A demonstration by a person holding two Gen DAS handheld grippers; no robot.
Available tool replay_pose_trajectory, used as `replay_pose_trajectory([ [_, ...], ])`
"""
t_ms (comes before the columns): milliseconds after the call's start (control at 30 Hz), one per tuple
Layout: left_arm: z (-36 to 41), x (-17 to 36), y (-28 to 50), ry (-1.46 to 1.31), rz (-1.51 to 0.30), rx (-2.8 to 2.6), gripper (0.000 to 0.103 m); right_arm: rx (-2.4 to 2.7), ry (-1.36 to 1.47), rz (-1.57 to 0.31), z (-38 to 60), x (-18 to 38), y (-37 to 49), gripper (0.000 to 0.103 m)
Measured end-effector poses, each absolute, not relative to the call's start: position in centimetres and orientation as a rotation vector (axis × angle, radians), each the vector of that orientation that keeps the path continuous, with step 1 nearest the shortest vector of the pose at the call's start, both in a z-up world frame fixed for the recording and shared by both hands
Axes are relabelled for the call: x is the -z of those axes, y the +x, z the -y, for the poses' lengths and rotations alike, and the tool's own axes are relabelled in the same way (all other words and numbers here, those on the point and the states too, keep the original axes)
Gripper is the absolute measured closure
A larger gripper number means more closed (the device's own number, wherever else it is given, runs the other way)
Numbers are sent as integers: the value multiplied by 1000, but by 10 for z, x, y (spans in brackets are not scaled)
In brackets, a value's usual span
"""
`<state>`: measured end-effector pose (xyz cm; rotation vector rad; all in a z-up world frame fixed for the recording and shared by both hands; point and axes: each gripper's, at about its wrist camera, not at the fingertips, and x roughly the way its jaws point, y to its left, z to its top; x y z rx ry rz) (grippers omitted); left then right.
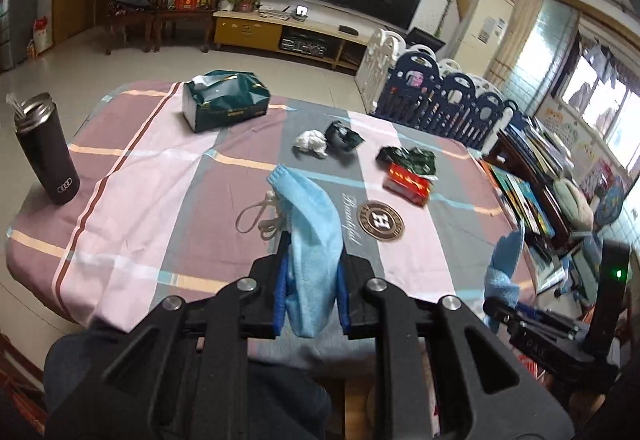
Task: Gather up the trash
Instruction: 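Carry both blue items over the wastebasket and open both tools to drop them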
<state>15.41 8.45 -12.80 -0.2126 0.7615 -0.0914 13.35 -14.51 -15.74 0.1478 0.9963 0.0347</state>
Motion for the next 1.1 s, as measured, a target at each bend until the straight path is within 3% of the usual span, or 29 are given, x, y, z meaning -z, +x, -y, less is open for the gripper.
replay_pose_trajectory([
  [267, -24, 111, 124, -134, -757, 215, 82, 76, 97, -960, 186, 139, 90, 77],
  [467, 7, 111, 108, -94, -774, 290, 82, 167, 89, -1038, 211, 161, 67, 77],
  [1100, 3, 116, 103, -95, -787, 287, 82, 272, 48, -1224, 226, 221, 58, 77],
])
